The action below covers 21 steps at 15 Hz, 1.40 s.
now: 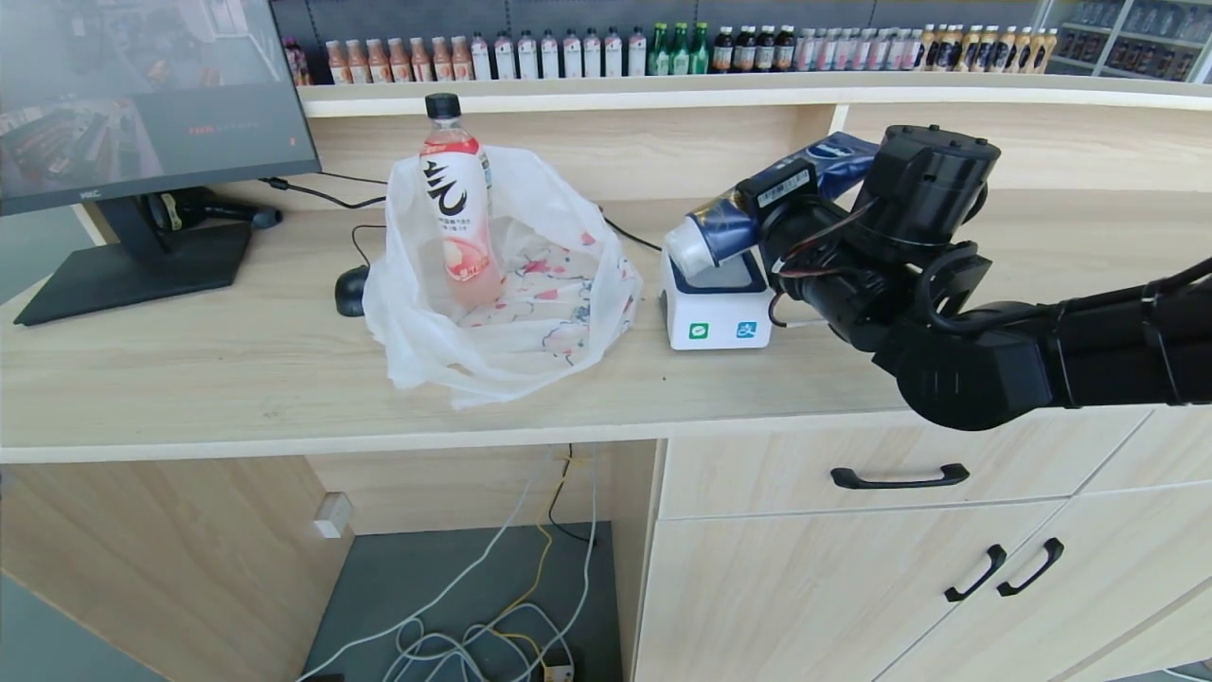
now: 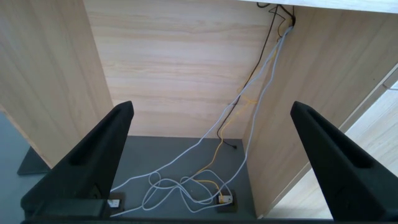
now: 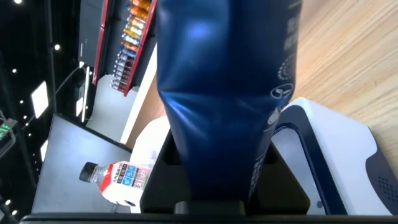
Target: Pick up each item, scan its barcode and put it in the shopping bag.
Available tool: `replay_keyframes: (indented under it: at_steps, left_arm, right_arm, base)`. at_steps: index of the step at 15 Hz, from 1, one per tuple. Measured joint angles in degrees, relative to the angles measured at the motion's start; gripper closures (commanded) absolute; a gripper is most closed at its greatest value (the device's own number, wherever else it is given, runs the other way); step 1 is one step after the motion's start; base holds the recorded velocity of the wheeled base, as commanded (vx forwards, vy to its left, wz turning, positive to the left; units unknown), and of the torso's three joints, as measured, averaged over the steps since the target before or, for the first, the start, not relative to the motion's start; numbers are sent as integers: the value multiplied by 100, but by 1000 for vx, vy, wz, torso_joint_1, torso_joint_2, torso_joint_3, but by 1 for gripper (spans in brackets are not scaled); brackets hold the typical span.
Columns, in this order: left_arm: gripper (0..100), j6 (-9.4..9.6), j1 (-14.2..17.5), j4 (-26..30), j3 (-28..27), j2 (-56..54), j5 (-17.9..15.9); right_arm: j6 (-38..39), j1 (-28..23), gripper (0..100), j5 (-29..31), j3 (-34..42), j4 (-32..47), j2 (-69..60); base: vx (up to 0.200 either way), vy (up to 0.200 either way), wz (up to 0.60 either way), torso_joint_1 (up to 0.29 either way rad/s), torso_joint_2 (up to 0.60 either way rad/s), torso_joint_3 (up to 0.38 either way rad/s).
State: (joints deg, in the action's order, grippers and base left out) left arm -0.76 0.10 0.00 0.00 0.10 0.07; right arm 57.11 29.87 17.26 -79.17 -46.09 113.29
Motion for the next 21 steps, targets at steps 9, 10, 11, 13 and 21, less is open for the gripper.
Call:
replay_keyframes:
  at_steps: [9,10,11,13,21]
  left_arm:
    - [0,0,-2,0,0,0,0]
    - [0,0,-2,0,0,0,0]
    - [0,0,-2,0,0,0,0]
    - [0,-2,-2,0,0,0,0]
    - [0,0,-2,0,0,0,-2]
  right_arm:
    - [256,6,100,-13,-5,4,52]
    - [256,11,100,-13,-5,4,52]
    - [256,15,100,-13,-5,4,55]
    - [256,11,100,-13,-5,4,55]
    - [206,43,100,-43,-110,-7,9]
  base:
    - [0,0,0,0,0,0]
    - [0,0,0,0,0,0]
    - [0,0,0,0,0,0]
    - [0,0,0,0,0,0]
    - [0,0,0,0,0,0]
